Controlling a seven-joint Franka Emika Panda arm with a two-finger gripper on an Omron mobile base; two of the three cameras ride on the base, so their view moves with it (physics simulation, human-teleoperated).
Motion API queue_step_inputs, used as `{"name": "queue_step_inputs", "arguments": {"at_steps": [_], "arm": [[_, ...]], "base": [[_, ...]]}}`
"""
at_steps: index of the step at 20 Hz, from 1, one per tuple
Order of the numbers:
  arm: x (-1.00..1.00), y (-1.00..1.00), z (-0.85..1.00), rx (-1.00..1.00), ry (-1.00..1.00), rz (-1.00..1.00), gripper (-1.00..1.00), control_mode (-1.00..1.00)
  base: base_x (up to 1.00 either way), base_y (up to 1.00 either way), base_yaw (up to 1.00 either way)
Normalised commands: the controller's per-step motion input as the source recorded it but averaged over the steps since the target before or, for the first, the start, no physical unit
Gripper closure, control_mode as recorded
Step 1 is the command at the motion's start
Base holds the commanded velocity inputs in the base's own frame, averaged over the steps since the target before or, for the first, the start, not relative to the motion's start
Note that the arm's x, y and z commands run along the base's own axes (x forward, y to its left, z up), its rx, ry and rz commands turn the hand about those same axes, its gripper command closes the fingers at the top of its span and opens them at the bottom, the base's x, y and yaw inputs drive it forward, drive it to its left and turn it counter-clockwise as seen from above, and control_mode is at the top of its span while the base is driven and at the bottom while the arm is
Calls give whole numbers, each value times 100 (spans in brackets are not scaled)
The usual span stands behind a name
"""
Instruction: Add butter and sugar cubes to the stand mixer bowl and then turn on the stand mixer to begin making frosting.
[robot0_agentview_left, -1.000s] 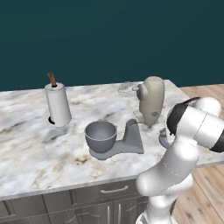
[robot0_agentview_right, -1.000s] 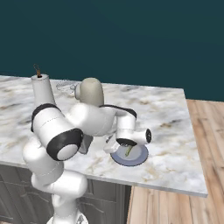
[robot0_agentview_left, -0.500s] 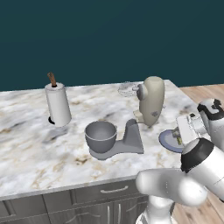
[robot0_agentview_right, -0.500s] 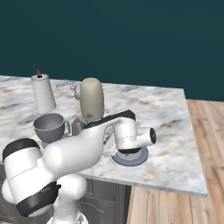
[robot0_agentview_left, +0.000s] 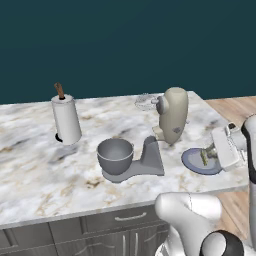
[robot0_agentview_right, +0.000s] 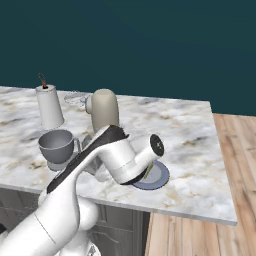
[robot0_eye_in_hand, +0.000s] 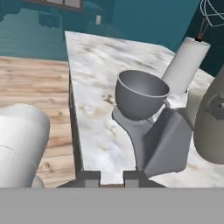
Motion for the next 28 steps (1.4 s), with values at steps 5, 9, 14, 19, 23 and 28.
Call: {"name": "queue_step_inputs", "arguments": {"at_steps": [5,9,14,19,23,28], "arm": [[-42,93,75,-24,5,0,100,-100],[-29,88,60,-27,7,0,100,-100],[-3,77,31,-28,12,0,100,-100],[15,63,2,-27,16,0,100,-100],[34,45,0,-23,15,0,100,-100],[50,28,-3,-20,13,0,100,-100]], "base": [[0,0,0],[0,0,0],[0,0,0],[0,0,0],[0,0,0],[0,0,0]]}}
